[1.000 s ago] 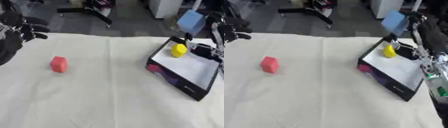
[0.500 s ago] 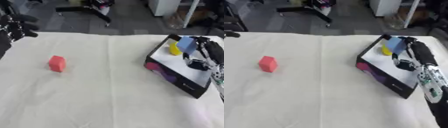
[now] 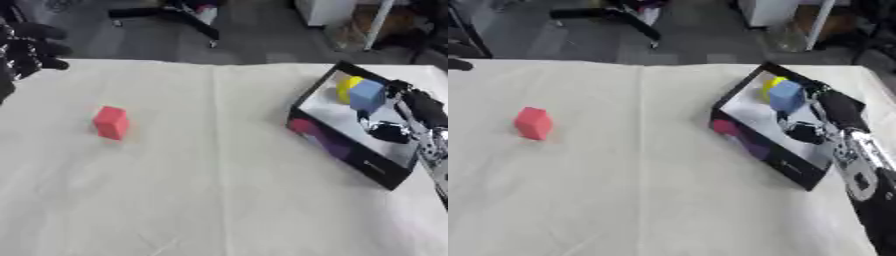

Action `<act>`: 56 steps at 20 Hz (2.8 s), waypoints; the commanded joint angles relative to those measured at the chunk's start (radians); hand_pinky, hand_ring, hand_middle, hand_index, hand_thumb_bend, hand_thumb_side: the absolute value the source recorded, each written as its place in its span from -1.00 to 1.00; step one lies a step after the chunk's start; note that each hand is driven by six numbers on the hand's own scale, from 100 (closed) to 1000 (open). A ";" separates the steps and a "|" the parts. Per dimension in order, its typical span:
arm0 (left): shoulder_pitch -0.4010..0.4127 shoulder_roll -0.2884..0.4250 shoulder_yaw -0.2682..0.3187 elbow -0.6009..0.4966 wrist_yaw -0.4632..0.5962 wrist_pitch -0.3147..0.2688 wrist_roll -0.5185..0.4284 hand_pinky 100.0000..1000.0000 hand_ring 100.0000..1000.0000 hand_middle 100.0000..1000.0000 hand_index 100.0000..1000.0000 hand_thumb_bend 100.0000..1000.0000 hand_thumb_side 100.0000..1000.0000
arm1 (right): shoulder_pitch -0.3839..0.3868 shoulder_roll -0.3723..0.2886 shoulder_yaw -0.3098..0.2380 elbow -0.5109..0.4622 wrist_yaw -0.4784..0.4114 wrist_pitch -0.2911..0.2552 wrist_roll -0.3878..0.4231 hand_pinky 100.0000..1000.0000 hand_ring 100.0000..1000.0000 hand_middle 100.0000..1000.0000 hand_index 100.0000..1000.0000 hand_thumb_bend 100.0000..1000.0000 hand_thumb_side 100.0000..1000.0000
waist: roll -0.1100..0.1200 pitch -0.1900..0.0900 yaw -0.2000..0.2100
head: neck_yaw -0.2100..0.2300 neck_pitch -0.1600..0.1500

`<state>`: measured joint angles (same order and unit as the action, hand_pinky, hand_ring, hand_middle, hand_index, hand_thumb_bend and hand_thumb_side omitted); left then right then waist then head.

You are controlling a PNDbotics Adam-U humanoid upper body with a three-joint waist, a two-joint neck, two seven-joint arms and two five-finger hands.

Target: Pick up the objects with one hand, pass them to the other hand, and then place them into the box on the other side of the table.

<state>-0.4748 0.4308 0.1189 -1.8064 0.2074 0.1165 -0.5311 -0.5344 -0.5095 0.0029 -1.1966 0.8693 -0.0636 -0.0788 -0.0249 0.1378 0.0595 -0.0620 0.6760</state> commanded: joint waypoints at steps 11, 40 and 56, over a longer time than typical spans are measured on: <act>-0.008 0.023 0.011 -0.007 -0.010 0.000 -0.003 0.58 0.57 0.55 0.59 -0.16 0.84 | 0.011 -0.029 -0.074 -0.133 -0.005 0.058 -0.066 0.60 0.56 0.85 1.00 -0.47 0.16 | 0.002 -0.014 -0.007 | 0.006 0.000; -0.396 0.189 -0.302 0.694 -1.093 -0.561 0.072 0.62 0.57 0.52 0.78 0.00 -0.17 | 0.103 0.036 0.076 -0.786 -0.333 -0.175 0.073 0.50 0.34 0.48 0.94 -0.91 -0.58 | 0.008 -0.021 -0.051 | 0.045 -0.001; -0.503 0.038 -0.209 1.092 -1.577 -0.552 0.326 0.58 0.47 0.37 0.64 -0.26 -0.46 | 0.108 0.061 0.090 -0.789 -0.368 -0.187 0.108 0.50 0.32 0.47 0.93 -0.98 -0.57 | 0.003 -0.014 -0.080 | 0.060 -0.002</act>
<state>-0.9548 0.4549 -0.1029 -0.7163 -1.3552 -0.4382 -0.2165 -0.4142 -0.4379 0.0994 -1.9670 0.5053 -0.2486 0.0276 -0.0220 0.1373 -0.0195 -0.0042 0.6758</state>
